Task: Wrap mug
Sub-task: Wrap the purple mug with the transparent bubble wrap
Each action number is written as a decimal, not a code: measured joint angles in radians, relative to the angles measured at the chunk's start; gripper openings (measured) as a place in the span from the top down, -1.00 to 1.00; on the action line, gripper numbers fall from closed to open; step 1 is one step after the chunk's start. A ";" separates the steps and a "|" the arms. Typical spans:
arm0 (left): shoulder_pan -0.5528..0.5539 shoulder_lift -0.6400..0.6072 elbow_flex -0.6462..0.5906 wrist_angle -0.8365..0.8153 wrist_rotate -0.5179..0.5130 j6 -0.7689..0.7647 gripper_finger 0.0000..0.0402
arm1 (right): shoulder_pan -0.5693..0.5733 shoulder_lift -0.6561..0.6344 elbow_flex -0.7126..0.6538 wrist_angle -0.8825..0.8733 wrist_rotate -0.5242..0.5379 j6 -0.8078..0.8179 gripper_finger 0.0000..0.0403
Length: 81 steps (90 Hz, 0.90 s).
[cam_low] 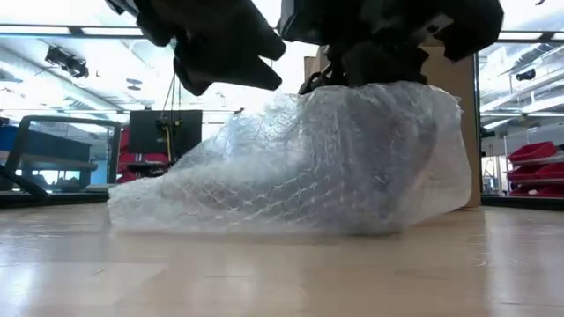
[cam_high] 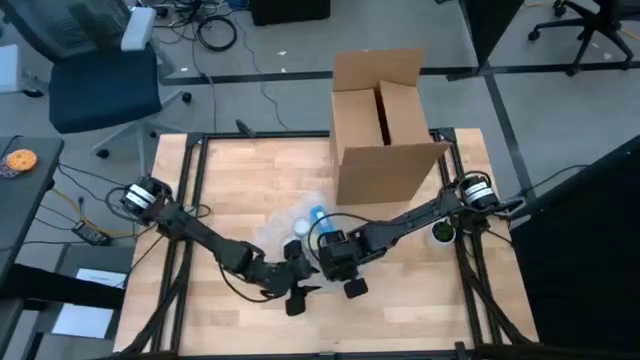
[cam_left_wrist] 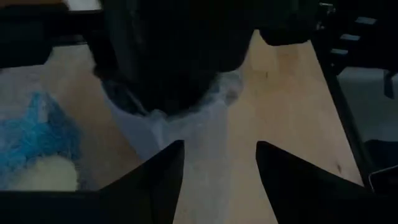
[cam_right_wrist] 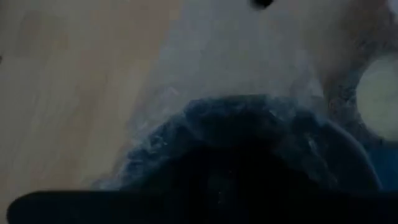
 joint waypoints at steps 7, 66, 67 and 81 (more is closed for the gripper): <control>0.002 0.002 0.000 -0.024 -0.005 0.000 0.07 | 0.012 -0.007 0.067 -0.069 0.003 -0.001 0.64; -0.003 0.004 0.000 -0.037 -0.018 -0.006 0.07 | 0.060 -0.008 0.175 -0.414 0.268 0.055 0.64; -0.003 0.004 0.000 -0.037 -0.018 -0.009 0.07 | 0.061 -0.009 0.171 -0.406 0.266 0.051 0.64; -0.003 0.014 -0.001 -0.035 -0.018 -0.025 0.07 | 0.061 -0.011 0.161 -0.327 0.257 0.035 0.64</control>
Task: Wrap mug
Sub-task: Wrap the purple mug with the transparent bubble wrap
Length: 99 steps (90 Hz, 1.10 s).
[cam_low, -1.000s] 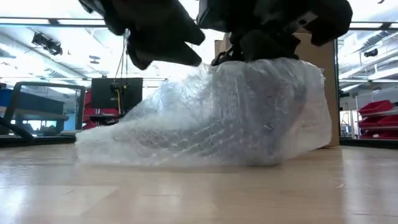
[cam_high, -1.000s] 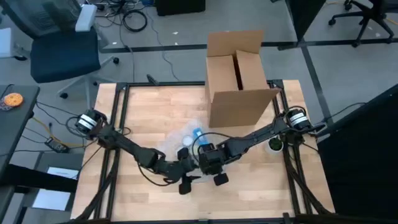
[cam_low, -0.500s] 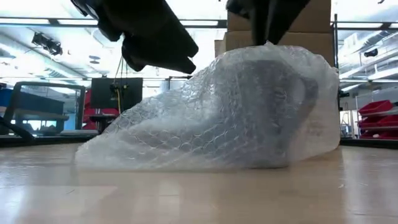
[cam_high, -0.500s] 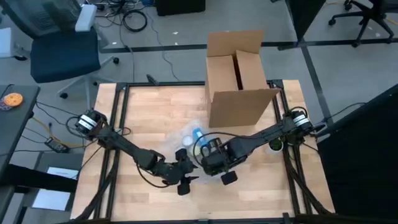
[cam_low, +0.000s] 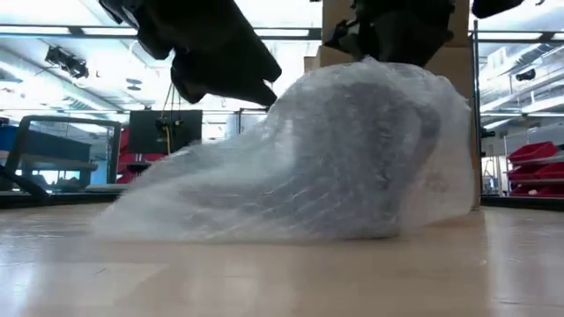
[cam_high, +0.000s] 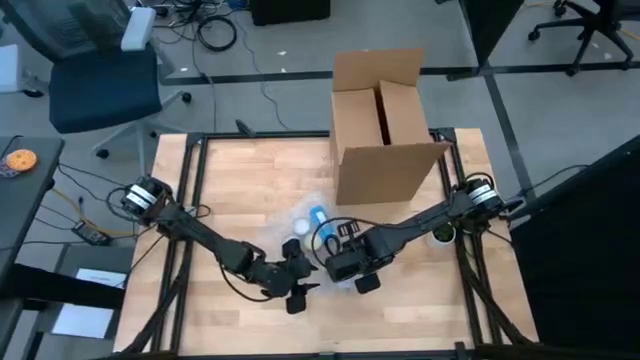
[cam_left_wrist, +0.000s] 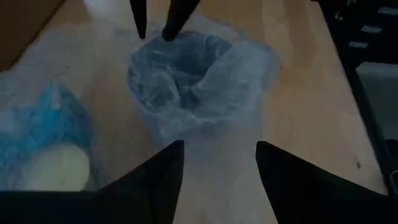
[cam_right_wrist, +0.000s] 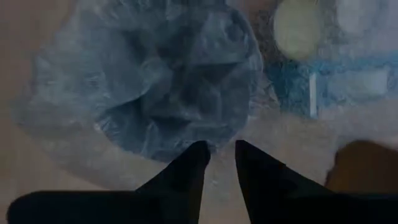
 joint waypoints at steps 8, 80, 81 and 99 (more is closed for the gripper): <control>0.000 0.011 0.000 0.007 -0.001 -0.002 0.07 | 0.003 0.002 0.017 0.007 -0.008 0.000 0.64; 0.001 0.041 0.000 0.055 -0.002 0.005 0.07 | -0.010 -0.001 -0.248 0.552 -0.190 -0.055 0.64; 0.001 0.041 0.000 0.055 -0.002 0.005 0.07 | -0.011 -0.001 -0.250 0.560 -0.194 -0.055 0.64; 0.001 0.041 0.000 0.055 -0.008 0.016 0.07 | -0.011 0.005 -0.208 0.519 -0.211 -0.054 0.64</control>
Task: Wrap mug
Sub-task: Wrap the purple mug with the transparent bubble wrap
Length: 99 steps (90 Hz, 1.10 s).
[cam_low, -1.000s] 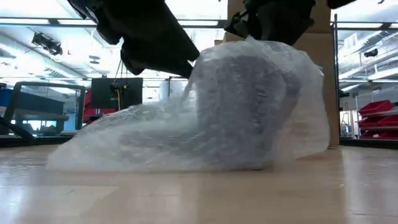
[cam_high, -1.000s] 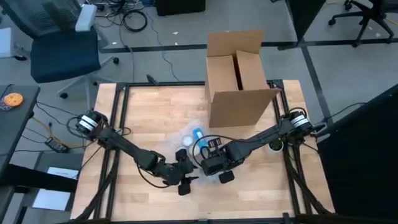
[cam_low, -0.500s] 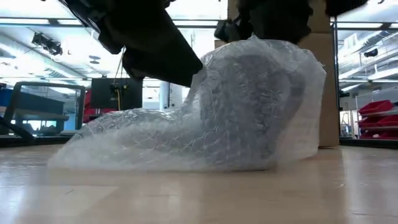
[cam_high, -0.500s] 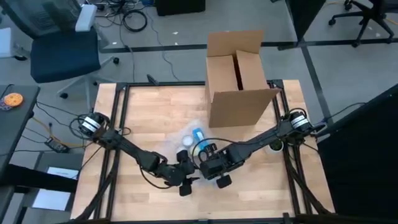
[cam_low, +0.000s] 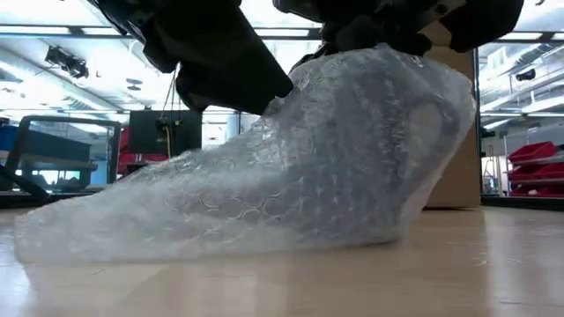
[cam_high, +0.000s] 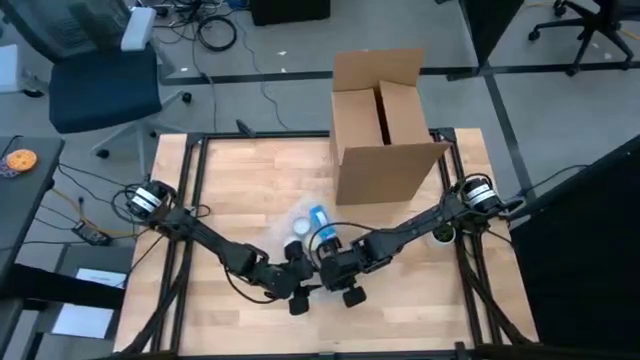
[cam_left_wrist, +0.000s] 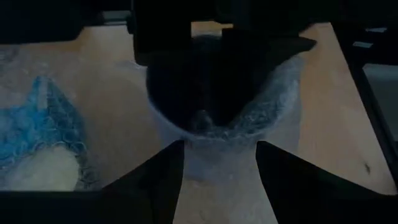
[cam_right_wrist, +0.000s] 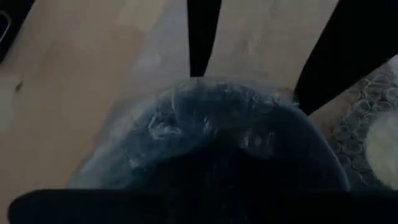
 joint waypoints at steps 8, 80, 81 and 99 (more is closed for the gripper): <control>0.000 0.000 0.000 -0.001 0.000 0.012 0.07 | 0.001 0.000 0.065 -0.081 -0.002 0.000 0.64; -0.002 -0.057 0.000 -0.112 0.031 0.061 0.07 | -0.009 -0.006 -0.021 -0.031 -0.021 -0.009 0.64; -0.002 -0.057 0.000 -0.126 0.030 0.058 0.07 | -0.010 -0.006 -0.026 -0.029 -0.025 -0.009 0.64; 0.028 -0.001 0.000 -0.290 0.002 -0.073 0.07 | -0.009 -0.006 -0.034 -0.082 -0.059 0.006 0.64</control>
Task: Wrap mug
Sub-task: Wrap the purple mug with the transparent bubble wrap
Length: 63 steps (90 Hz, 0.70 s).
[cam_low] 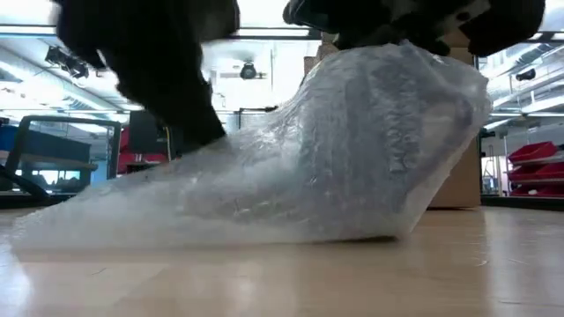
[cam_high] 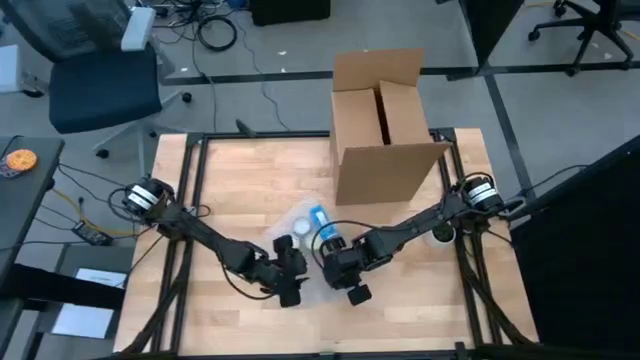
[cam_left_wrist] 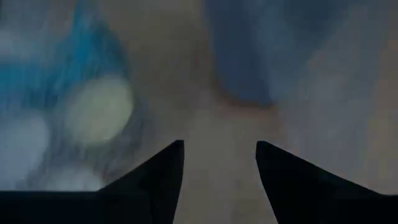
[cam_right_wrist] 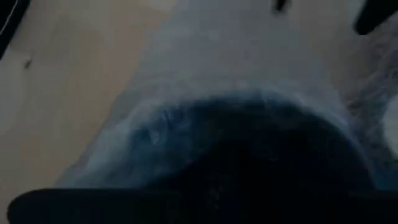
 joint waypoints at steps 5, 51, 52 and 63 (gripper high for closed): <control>0.007 0.035 0.000 0.037 0.008 -0.003 0.07 | 0.005 0.002 0.019 -0.038 -0.006 -0.009 0.64; 0.088 0.202 0.036 0.276 0.090 0.035 0.07 | 0.095 0.004 0.064 -0.175 -0.057 -0.412 0.64; 0.091 0.202 0.037 0.276 0.090 0.035 0.07 | 0.099 0.003 0.064 -0.174 -0.051 -0.424 0.64; 0.125 0.202 0.038 0.276 0.102 0.035 0.07 | 0.131 0.004 0.065 -0.175 0.015 -0.500 0.64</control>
